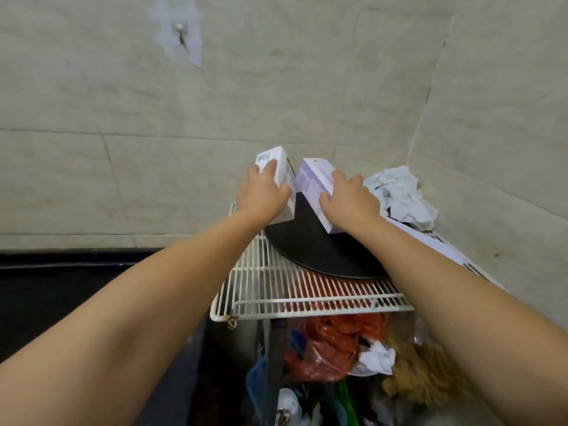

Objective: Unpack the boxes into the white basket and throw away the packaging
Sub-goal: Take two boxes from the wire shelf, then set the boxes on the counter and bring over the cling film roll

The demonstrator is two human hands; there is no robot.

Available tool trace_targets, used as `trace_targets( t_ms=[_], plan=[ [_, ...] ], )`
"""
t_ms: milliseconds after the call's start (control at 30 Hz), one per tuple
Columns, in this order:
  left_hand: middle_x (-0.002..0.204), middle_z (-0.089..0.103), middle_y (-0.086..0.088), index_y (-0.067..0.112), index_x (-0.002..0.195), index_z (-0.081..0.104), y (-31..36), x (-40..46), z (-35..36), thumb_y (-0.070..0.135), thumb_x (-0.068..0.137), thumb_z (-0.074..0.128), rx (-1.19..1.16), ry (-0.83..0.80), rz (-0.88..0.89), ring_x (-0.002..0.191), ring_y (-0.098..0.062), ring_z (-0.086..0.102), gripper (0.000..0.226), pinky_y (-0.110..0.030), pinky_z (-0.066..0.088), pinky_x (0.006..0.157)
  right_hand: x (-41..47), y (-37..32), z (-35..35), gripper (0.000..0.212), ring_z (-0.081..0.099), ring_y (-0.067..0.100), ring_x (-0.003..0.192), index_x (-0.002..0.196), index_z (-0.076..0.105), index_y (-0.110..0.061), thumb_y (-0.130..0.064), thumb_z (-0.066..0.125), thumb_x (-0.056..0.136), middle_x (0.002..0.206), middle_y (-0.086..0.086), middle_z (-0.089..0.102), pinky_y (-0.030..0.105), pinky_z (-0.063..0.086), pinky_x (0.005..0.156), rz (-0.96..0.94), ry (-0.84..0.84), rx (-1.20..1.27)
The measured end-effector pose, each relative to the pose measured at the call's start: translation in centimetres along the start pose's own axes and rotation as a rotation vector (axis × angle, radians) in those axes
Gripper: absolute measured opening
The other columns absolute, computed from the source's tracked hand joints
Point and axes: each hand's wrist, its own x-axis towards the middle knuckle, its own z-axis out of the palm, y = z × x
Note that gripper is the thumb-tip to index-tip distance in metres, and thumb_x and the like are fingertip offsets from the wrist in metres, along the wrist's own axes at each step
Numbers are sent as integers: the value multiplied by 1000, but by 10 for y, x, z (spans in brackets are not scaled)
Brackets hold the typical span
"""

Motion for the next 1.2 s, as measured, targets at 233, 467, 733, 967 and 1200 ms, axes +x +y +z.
trace_targets(
  t_ms=[233, 467, 733, 967, 1200],
  plan=[
    [143, 33, -15, 25, 141, 34, -110, -11, -103, 33, 87, 52, 137, 119, -128, 122, -41, 43, 57, -50, 42, 100, -10, -118, 38, 52, 54, 42, 108, 142, 29, -18, -36, 39, 95, 133, 21, 40, 39, 41, 76, -222, -83, 99],
    [139, 38, -14, 28, 141, 31, -283, -76, -195, 36, 88, 48, 421, 43, -368, 114, -42, 47, 56, -49, 47, 88, -54, -277, 127, 51, 53, 43, 109, 140, 33, -17, -33, 41, 93, 131, 21, 41, 42, 44, 88, -351, -267, 238],
    [143, 32, -7, 31, 141, 31, -438, -171, -229, 36, 88, 50, 598, -212, -470, 116, -35, 42, 56, -44, 48, 78, -154, -358, 275, 47, 51, 36, 112, 137, 32, -18, -32, 44, 93, 132, 17, 41, 42, 44, 86, -340, -527, 30],
    [156, 15, -3, 28, 148, 21, -501, -238, -228, 34, 91, 51, 611, -347, -401, 131, -33, 27, 64, -45, 52, 78, -211, -345, 329, 54, 49, 30, 110, 140, 27, -22, -36, 48, 93, 129, 13, 39, 39, 45, 85, -294, -559, -95],
    [150, 33, -7, 21, 136, 42, -497, -221, -236, 42, 89, 50, 663, -305, -291, 140, -29, 27, 52, -58, 15, 114, -183, -348, 304, 51, 46, 33, 121, 135, 35, -17, -47, 41, 94, 136, 13, 39, 45, 42, 93, -282, -564, -60]
  ],
)
